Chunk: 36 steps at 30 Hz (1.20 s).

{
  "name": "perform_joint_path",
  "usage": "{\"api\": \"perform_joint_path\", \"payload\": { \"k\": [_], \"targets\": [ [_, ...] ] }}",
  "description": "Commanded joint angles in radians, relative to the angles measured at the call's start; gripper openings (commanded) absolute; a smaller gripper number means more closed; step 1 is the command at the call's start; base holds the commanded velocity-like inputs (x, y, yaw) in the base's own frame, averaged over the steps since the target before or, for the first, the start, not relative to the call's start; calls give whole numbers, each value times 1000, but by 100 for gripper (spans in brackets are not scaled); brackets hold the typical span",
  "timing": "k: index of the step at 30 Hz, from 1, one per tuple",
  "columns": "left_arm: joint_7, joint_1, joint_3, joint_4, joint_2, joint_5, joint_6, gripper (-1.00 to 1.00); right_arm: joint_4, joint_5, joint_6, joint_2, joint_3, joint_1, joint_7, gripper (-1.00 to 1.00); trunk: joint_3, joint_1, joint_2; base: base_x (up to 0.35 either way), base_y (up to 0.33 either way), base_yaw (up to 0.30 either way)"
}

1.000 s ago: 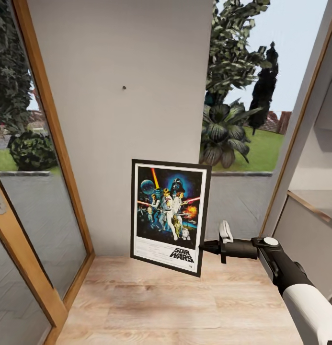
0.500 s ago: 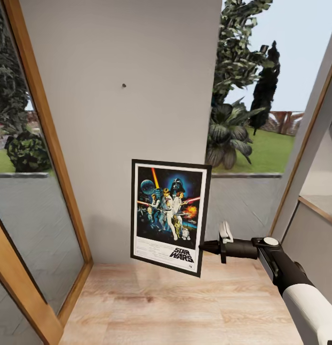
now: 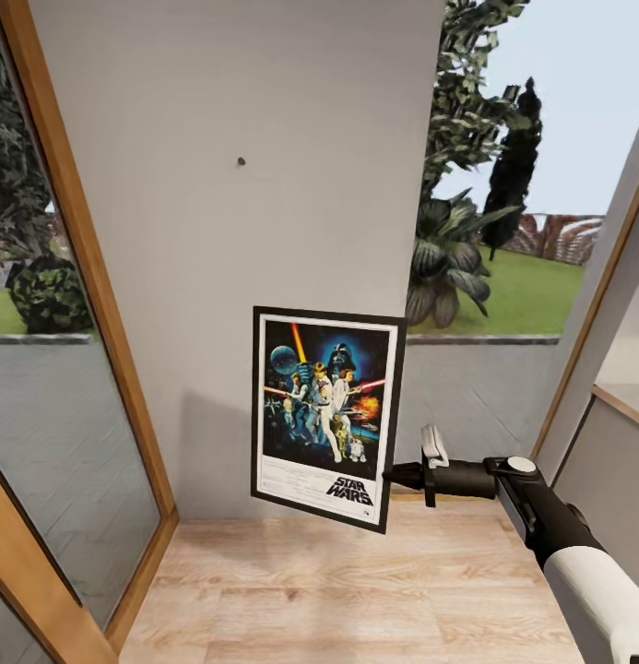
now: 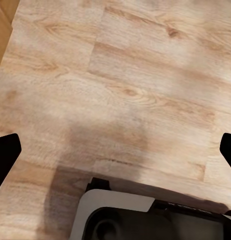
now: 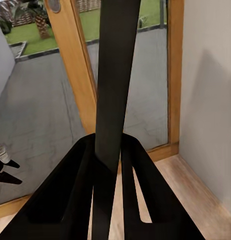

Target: Pick up the poster from the kitchen countertop and hang it on one of the wall nails in the kitchen.

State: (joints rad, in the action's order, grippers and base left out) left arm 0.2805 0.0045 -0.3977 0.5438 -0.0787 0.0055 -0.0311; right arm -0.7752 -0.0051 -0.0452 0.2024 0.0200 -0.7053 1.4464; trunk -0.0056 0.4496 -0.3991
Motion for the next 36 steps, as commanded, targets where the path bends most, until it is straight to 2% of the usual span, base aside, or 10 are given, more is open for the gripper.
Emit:
{"api": "perform_joint_path", "payload": {
  "k": [1,3,4,6,7,11,23,30,33,36],
  "targets": [
    [6,0,-3,-1,2,1,-1,100,-3,-1,-21,-3,-2,0,5,-100,-1,0,-1,0,0,0],
    [6,0,-3,-1,2,1,-1,100,-33,-1,-70,-9,-2,0,5,-100,-1,0,-1,0,0,0],
    [6,0,-3,-1,2,1,-1,100,-193,0,-211,-31,-3,-1,3,-100,-1,0,-1,0,0,0],
    [6,0,-3,-2,2,1,-1,100,-285,1,-290,-43,-3,-2,0,-100,-1,0,-1,0,0,0],
    [6,0,-3,-2,2,1,-1,100,-371,1,-379,-58,-3,-6,-4,-100,-1,0,-1,0,0,0],
    [6,0,-3,-2,2,1,-1,100,-479,4,-535,-88,-3,-45,-21,-100,-1,0,-1,0,0,0],
    [6,0,-3,-2,2,1,-1,100,-502,13,-679,-108,-3,-188,-32,-100,-1,0,-1,0,0,0],
    [6,0,-3,-2,2,1,-1,100,-497,14,-756,-110,-7,-309,-45,-100,-1,0,-1,0,0,0],
    [6,0,-3,-1,1,1,-1,100,-470,12,-790,-108,-26,-395,-44,-100,-1,0,-1,0,0,0],
    [7,0,-3,-1,1,1,-1,100,-462,6,-793,-106,-32,-417,-40,-100,-1,0,-1,0,0,0]
  ]
}}
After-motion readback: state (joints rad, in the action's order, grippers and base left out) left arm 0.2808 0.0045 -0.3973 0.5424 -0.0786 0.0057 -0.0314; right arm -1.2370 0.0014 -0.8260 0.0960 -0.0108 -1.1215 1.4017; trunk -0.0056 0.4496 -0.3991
